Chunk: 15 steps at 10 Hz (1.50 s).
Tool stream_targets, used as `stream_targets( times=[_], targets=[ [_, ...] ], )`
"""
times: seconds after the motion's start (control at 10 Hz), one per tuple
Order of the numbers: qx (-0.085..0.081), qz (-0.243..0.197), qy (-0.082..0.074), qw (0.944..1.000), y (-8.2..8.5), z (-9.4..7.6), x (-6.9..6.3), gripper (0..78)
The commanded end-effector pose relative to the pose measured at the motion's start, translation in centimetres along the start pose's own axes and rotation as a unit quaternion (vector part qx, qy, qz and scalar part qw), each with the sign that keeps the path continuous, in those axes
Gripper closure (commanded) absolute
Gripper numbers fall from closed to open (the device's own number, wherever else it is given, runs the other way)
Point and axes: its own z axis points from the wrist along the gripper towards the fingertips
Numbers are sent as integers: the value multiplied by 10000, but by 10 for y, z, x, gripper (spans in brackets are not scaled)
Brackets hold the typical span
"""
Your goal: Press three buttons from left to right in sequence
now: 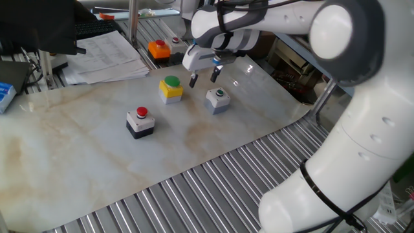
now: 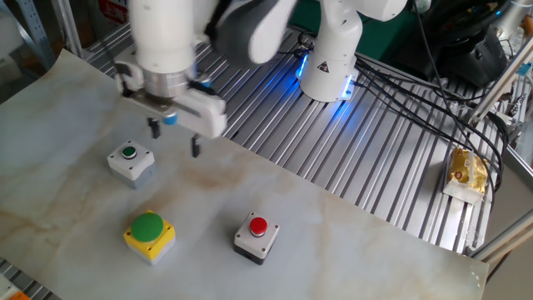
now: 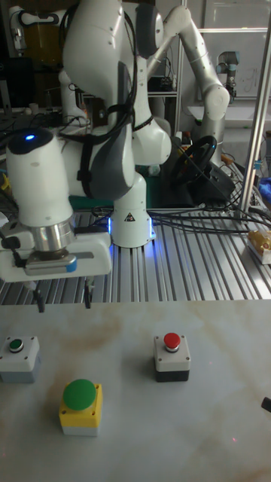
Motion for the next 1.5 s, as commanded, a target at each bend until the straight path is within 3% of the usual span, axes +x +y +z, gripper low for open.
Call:
stream_targets(
  times=[0.1, 0.5, 0.7, 0.8, 1.2, 1.5],
  targets=[
    [-45, -7, -26, 10000, -37, 22, -19, 1],
    [-69, 52, -129, 9999, -38, 41, -22, 1],
    [-250, 157, -146, 9995, -41, 43, -21, 1],
    [-245, 152, -143, 9995, -42, 42, -21, 1],
    [-183, 124, -107, 9997, -52, 35, -14, 1],
    [76, 182, -64, 9998, -55, 39, -10, 1]
  ],
)
